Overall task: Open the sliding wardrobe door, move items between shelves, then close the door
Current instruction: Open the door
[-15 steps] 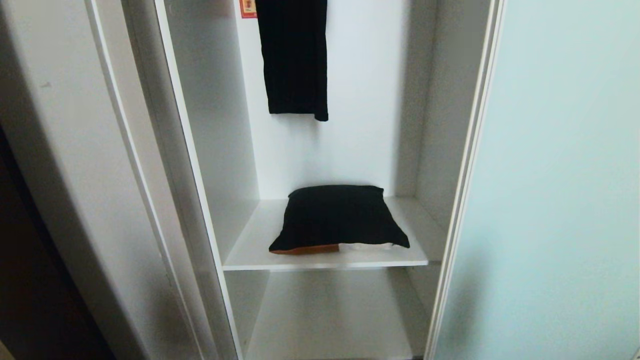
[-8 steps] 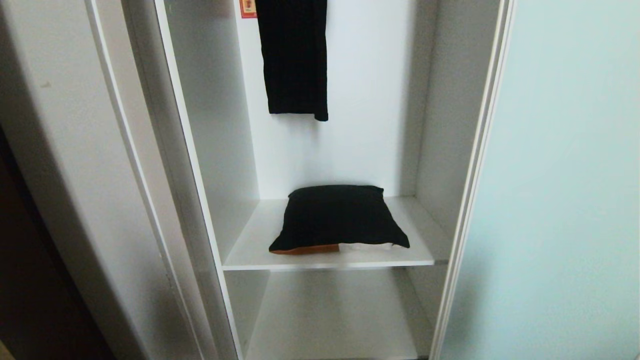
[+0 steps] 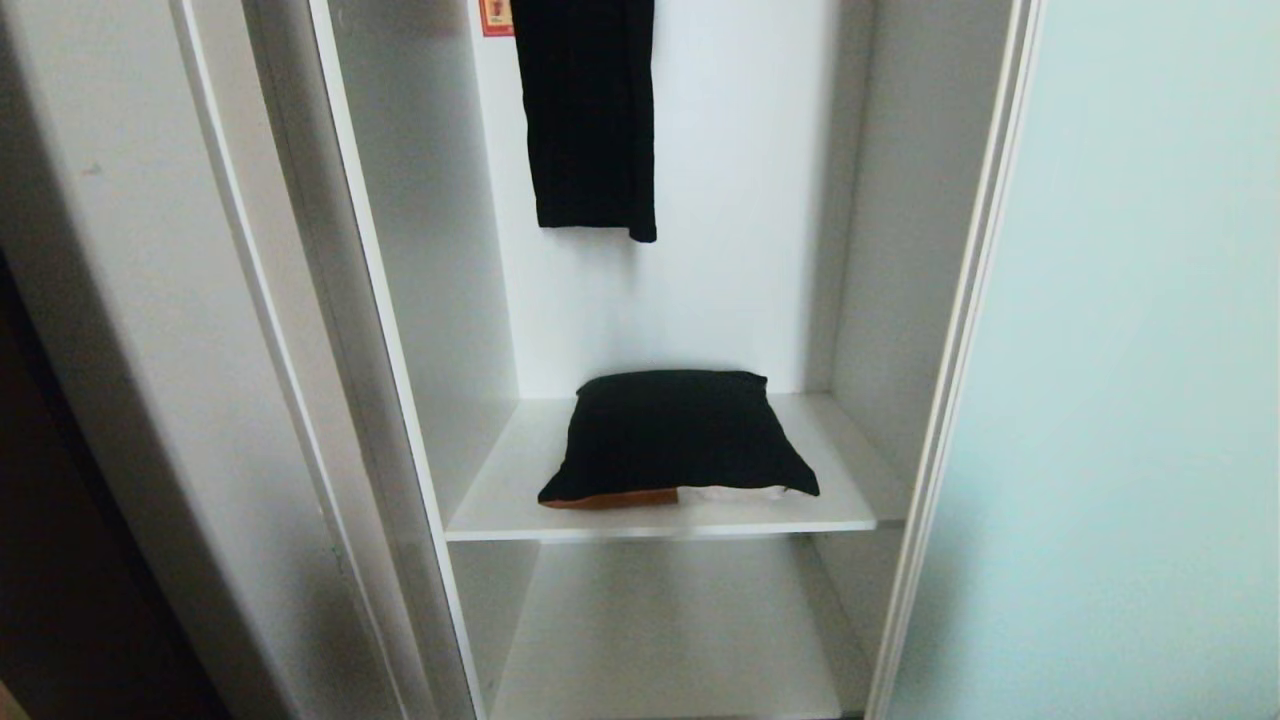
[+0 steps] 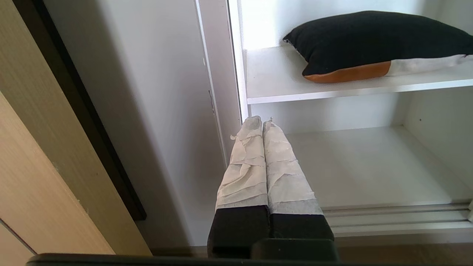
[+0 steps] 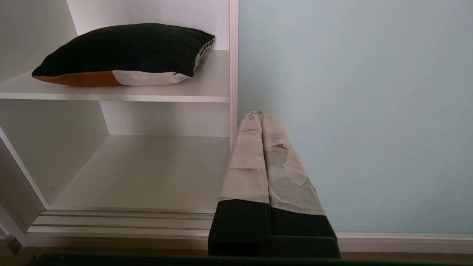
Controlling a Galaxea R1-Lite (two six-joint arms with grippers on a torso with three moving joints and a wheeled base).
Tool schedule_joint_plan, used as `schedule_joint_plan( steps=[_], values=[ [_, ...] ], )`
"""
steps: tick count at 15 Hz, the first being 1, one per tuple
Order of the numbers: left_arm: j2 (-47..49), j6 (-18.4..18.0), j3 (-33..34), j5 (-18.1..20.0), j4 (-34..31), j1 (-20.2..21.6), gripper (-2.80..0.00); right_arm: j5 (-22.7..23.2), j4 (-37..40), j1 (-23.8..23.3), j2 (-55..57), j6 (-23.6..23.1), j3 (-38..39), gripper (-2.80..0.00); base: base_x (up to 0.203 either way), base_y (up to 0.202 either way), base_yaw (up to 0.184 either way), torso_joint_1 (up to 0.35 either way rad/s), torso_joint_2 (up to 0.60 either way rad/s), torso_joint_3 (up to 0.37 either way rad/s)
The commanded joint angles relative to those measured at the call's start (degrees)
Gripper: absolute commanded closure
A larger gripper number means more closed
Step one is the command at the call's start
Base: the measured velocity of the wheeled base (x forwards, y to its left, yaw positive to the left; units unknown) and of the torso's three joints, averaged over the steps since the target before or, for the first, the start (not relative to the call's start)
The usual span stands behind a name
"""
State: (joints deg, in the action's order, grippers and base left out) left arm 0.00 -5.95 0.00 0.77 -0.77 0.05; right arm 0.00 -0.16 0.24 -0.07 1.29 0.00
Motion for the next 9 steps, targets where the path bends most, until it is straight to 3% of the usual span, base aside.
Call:
schedule_joint_plan(
  steps=[1,6,9],
  values=[
    [0.09,0.03,0.09,0.02,-0.02,0.04,0.0,0.0,-0.02,0.02,-0.01,0.03,0.0,0.0,0.0,0.0,0.0,0.0,0.0,0.0],
    [0.09,-0.03,0.09,0.02,-0.02,0.04,0.0,0.06,-1.04,0.02,-0.02,0.35,-0.51,0.0,0.0,0.0,0.0,0.0,0.0,0.0],
    [0.09,-0.03,0.09,0.02,-0.02,0.04,0.0,5.59,0.98,-0.01,1.93,2.53,-10.66,0.0,0.0,0.0,0.0,0.0,0.0,0.0]
  ],
)
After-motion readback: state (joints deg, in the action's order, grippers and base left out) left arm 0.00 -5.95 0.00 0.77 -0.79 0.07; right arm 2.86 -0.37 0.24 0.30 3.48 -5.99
